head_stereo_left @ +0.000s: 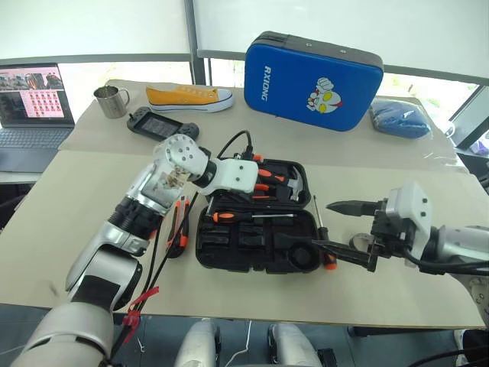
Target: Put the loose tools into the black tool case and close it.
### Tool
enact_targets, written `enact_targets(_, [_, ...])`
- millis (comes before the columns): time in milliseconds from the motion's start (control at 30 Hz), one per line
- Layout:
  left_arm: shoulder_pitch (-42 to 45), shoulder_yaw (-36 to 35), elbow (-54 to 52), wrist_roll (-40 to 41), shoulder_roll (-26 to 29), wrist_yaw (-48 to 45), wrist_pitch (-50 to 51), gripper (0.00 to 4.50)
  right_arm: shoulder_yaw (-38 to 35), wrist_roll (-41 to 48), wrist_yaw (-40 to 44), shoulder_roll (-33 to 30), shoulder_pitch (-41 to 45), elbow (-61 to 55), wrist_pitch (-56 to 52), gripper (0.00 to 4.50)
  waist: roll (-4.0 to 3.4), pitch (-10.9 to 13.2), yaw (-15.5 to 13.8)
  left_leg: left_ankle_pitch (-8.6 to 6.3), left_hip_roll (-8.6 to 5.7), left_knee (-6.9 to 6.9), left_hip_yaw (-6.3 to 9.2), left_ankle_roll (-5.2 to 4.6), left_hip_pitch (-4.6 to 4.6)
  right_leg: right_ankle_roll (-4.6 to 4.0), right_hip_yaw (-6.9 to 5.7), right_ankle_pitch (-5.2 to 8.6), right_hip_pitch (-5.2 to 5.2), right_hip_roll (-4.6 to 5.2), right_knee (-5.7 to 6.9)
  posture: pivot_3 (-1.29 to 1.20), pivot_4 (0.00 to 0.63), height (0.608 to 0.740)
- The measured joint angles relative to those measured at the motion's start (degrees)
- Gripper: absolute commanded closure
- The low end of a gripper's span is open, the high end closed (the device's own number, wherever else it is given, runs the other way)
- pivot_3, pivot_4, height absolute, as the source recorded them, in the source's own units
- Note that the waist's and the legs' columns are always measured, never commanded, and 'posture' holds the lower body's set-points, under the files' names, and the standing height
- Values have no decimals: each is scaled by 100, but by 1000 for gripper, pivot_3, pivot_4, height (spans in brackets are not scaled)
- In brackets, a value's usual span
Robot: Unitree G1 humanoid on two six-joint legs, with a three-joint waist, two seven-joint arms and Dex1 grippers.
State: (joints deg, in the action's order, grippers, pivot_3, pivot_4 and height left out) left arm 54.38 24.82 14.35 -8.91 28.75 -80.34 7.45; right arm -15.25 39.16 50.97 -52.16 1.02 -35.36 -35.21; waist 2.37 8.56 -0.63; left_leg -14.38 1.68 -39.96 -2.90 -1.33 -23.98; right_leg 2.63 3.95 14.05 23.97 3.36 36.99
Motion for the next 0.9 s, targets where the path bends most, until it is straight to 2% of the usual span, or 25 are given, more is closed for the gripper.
enact_targets(200, [-108,334,293,-298,-34,232,-336,4440,-1,-17,-2,1,-1,-6,1,0,0,0,-2,0,0,-4,-1,0,-11,0,0,0,11,0,1,0,150,739])
enact_targets(700, [-104,505,747,-672,-101,460,-1362,4440,-8,37,-103,107,-36,-19,0,0,-6,-5,-18,0,-1,-4,-3,0,1,0,0,0,-5,0,0,0,150,739])
enact_targets(800, [-116,411,757,-630,-126,489,-1193,4440,-3,36,-88,107,-31,-17,0,0,-7,-5,-24,0,-2,-5,-6,0,12,1,-1,0,-19,1,-1,0,150,739])
enact_targets(867, [-231,250,628,-462,-91,446,-717,4440,26,34,-37,100,31,-7,0,0,-7,-5,-1,0,1,-4,-3,0,13,1,0,0,-15,0,0,0,150,739])
enact_targets(900, [-315,146,520,-374,-36,422,-461,4198,68,31,-7,85,89,7,0,0,-7,-5,17,0,2,-3,-3,0,12,0,1,0,-10,-2,2,0,150,739])
